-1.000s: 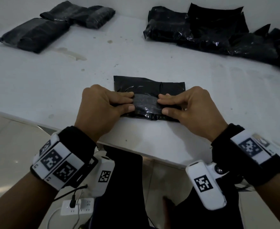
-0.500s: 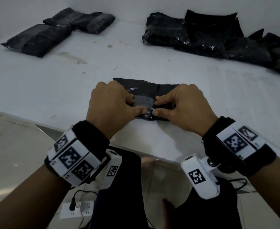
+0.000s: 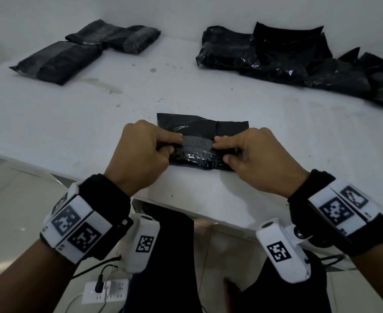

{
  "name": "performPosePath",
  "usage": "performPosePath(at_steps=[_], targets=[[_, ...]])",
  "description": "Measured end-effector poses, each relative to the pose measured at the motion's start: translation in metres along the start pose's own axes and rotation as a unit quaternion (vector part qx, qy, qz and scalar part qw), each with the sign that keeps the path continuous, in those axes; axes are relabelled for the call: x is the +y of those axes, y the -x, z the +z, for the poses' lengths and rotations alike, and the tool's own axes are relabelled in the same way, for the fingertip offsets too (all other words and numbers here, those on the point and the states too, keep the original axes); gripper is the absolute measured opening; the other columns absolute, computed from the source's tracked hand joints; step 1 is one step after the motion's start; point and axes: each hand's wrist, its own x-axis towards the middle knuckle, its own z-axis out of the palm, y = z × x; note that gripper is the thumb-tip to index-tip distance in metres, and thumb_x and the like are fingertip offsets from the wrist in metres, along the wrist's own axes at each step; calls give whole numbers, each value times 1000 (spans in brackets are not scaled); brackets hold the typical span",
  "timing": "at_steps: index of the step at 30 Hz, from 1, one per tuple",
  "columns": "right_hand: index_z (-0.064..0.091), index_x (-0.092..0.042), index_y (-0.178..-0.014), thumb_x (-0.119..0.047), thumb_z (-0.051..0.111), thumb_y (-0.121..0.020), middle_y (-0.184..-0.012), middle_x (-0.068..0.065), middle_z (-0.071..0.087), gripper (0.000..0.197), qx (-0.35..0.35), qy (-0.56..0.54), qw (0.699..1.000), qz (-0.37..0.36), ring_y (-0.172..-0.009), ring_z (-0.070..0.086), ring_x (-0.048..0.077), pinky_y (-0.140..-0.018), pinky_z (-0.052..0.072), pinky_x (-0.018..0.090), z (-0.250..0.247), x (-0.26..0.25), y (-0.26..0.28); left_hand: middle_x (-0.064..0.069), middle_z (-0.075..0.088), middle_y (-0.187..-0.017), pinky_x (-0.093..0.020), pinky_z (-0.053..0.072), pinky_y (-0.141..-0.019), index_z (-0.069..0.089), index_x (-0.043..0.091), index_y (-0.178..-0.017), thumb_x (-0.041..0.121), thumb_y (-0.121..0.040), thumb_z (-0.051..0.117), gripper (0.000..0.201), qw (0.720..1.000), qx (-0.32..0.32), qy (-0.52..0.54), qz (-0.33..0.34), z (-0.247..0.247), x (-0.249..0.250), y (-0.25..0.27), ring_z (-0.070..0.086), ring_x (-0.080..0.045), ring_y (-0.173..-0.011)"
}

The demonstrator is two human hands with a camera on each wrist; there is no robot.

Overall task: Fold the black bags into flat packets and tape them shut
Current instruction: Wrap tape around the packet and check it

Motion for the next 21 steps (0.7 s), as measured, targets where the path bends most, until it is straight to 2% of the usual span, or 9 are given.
performPosePath(at_steps=[2,3,5,6,8,10,13,18,21], targets=[[70,-16,-121,-5,63,-91,-130,2,65,33,3,16,999,-34,-124,55,7,-95,29,-3,-6,-6,4,-4,76,-98,-17,50,-88,78,10,-102,4,-80,74,23,999,12,-19,26,-1,8,1,71,-15,-90],[68,-14,-123,-6,61,-92,-134,5,62,33,3,22,998,-51,-129,50,8,-97,28,-1,-7,-8,5,-4,76,-100,-15,47,-89,77,9,-104,10,-79,73,25,998,25,-29,52,0,13,2,70,-16,-92],[58,-14,-136,-12,58,-96,-149,5,49,41,-19,43,996,-71,-142,38,15,-114,30,22,-4,-12,4,-6,71,-116,-11,37,-96,73,9,-114,20,-79,66,37,993,16,-55,102,4,21,3,65,-17,-109],[50,-15,-142,-17,55,-98,-154,4,41,45,-39,53,995,-80,-145,33,18,-117,31,33,-1,-13,4,-6,65,-129,-14,32,-103,67,10,-123,25,-82,60,45,992,-23,-64,109,7,23,3,57,-17,-122],[36,-14,-150,-26,47,-101,-158,2,33,51,-93,58,990,-91,-147,28,20,-117,30,43,4,-14,4,-2,38,-155,-26,21,-117,45,13,-146,37,-90,43,61,981,-129,-101,104,16,21,4,29,-15,-145],[14,-14,-158,-35,39,-104,-165,1,12,62,-150,93,982,-74,-152,9,15,-123,14,37,10,-12,7,2,11,-164,-33,9,-122,19,17,-156,52,-93,19,72,957,-197,-189,98,23,14,8,4,-11,-151],[-10,-19,-156,-43,31,-104,-164,-7,-16,70,-171,149,972,-68,-149,-15,5,-118,-8,21,12,-6,13,12,1,-164,-33,4,-123,10,24,-157,58,-88,0,77,951,-184,-233,86,25,3,12,-5,-2,-149],[-11,-28,-155,-48,28,-103,-161,-16,-19,68,-187,96,976,-61,-145,-20,-4,-115,-12,14,8,0,12,19,-2,-162,-36,3,-124,8,32,-156,60,-91,1,72,955,-176,-228,67,24,1,14,-7,4,-147],[-12,-29,-154,-47,26,-103,-160,-18,-21,67,-196,91,975,-60,-144,-22,-5,-114,-13,14,8,1,13,22,-2,-161,-36,2,-123,6,37,-155,67,-86,0,76,962,-170,-213,5,11,-15,16,-1,4,-147]])
